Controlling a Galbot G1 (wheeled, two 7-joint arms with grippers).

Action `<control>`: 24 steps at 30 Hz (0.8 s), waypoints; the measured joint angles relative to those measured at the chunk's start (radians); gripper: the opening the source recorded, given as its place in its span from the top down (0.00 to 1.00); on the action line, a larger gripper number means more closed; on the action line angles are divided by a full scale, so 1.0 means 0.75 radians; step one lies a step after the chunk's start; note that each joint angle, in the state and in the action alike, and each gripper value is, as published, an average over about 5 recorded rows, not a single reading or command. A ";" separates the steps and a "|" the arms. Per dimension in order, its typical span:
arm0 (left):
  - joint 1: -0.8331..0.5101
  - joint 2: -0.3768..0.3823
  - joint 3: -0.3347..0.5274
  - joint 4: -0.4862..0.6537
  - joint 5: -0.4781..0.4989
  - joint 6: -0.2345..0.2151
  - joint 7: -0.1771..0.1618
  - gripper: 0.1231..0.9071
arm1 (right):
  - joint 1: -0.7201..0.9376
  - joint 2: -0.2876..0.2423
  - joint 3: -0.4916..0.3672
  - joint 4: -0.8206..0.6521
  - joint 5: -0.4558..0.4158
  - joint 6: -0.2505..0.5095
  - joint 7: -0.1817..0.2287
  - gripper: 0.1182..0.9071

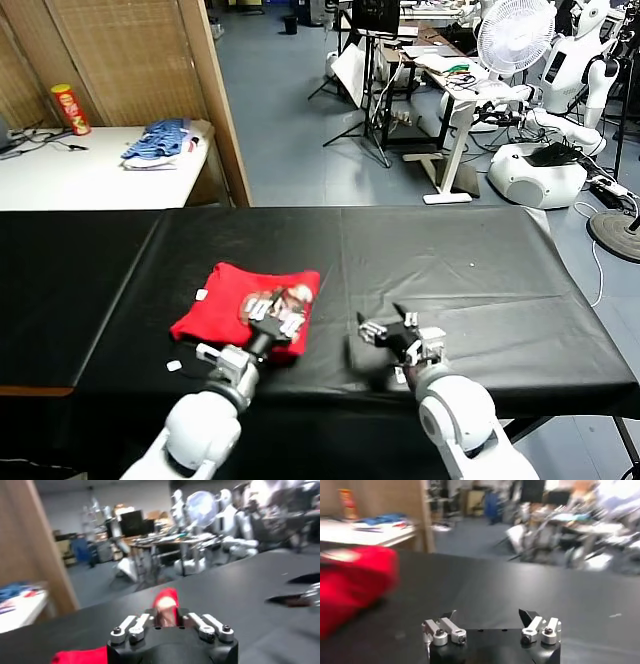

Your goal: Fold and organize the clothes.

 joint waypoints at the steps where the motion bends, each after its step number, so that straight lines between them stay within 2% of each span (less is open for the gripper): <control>1: -0.001 -0.001 0.002 -0.004 -0.028 -0.023 0.018 0.31 | 0.012 0.001 -0.011 -0.007 0.050 -0.017 0.004 0.14; 4: -0.003 0.000 -0.005 -0.022 -0.099 -0.070 0.046 0.18 | 0.058 0.014 -0.049 -0.034 0.184 -0.050 0.018 0.14; 8: 0.010 0.011 -0.033 -0.040 -0.123 -0.090 0.048 0.14 | 0.141 0.051 -0.114 -0.097 0.304 -0.060 0.025 0.14; 13: 0.054 0.019 -0.078 -0.053 -0.101 -0.107 0.036 0.14 | 0.225 0.095 -0.176 -0.196 0.377 -0.060 0.042 0.15; 16: 0.082 0.019 -0.101 -0.058 -0.092 -0.117 0.021 0.14 | 0.255 0.114 -0.203 -0.249 0.387 -0.056 0.045 0.27; 19: 0.099 0.020 -0.119 -0.063 -0.091 -0.121 0.010 0.14 | 0.268 0.116 -0.211 -0.277 0.363 -0.036 0.030 0.46; 24: 0.115 0.026 -0.139 -0.060 -0.081 -0.131 -0.010 0.14 | 0.274 0.086 -0.200 -0.297 0.229 0.052 -0.061 0.82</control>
